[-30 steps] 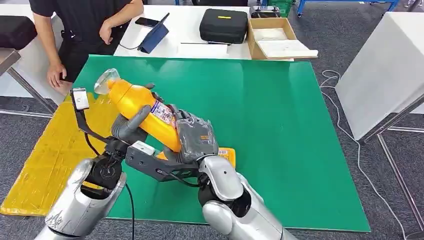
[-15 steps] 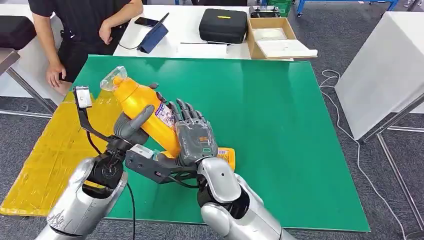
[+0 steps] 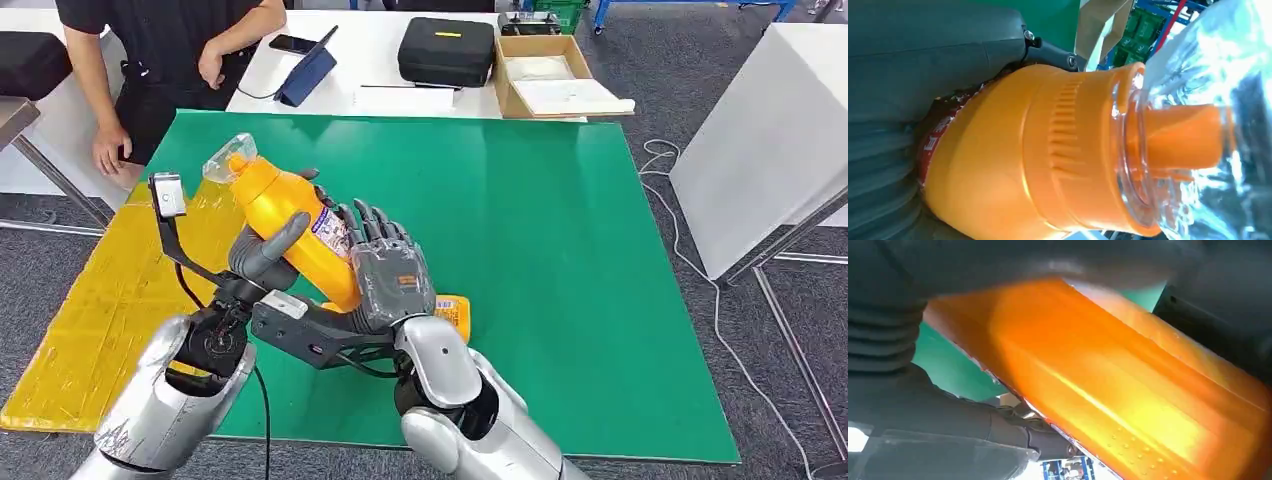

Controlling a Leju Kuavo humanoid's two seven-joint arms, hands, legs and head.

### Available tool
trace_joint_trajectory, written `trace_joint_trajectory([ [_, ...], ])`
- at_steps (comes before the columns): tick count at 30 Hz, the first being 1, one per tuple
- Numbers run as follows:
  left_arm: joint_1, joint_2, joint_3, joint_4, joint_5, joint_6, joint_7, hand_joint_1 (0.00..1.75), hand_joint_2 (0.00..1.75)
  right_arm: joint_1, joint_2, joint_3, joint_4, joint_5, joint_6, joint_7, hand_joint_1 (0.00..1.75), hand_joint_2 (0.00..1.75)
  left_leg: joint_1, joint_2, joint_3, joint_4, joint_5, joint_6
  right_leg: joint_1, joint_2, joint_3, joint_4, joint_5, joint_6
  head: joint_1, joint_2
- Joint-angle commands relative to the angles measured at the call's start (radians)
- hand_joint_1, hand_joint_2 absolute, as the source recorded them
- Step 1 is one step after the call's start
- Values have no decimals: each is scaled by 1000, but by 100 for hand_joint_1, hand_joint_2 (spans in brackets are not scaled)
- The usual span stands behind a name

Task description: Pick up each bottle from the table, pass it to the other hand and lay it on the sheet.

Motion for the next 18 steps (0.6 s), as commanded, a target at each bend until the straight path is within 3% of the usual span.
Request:
trace_joint_trajectory([
  [1, -87, -47, -25, 51, 3, -22, 3, 175, 175, 15, -25, 39, 58, -6, 21, -4, 0, 0, 2, -5, 1, 0, 0, -3, 2, -6, 4, -2, 0, -2, 0, 0],
  [7, -73, -36, -10, 64, 3, -36, -2, 175, 175, 37, -64, -4, -23, -9, 3, -4, 0, 0, 2, -6, 1, 0, 1, -3, 2, -7, 4, -2, 0, -1, 0, 0],
  [14, 6, 17, 112, 66, -9, -83, -33, 175, 175, 139, -186, -210, -287, 27, -72, -34, 0, 0, 2, -5, 2, 0, 0, -3, 2, -6, 6, -3, -1, -1, 0, 0],
  [18, 45, 44, 142, 56, -3, -105, -50, 175, 175, 176, -200, -251, -303, 37, -82, -61, 0, 0, 0, -2, 1, -2, 0, -2, 0, -2, 4, -2, 0, -1, 0, 0],
])
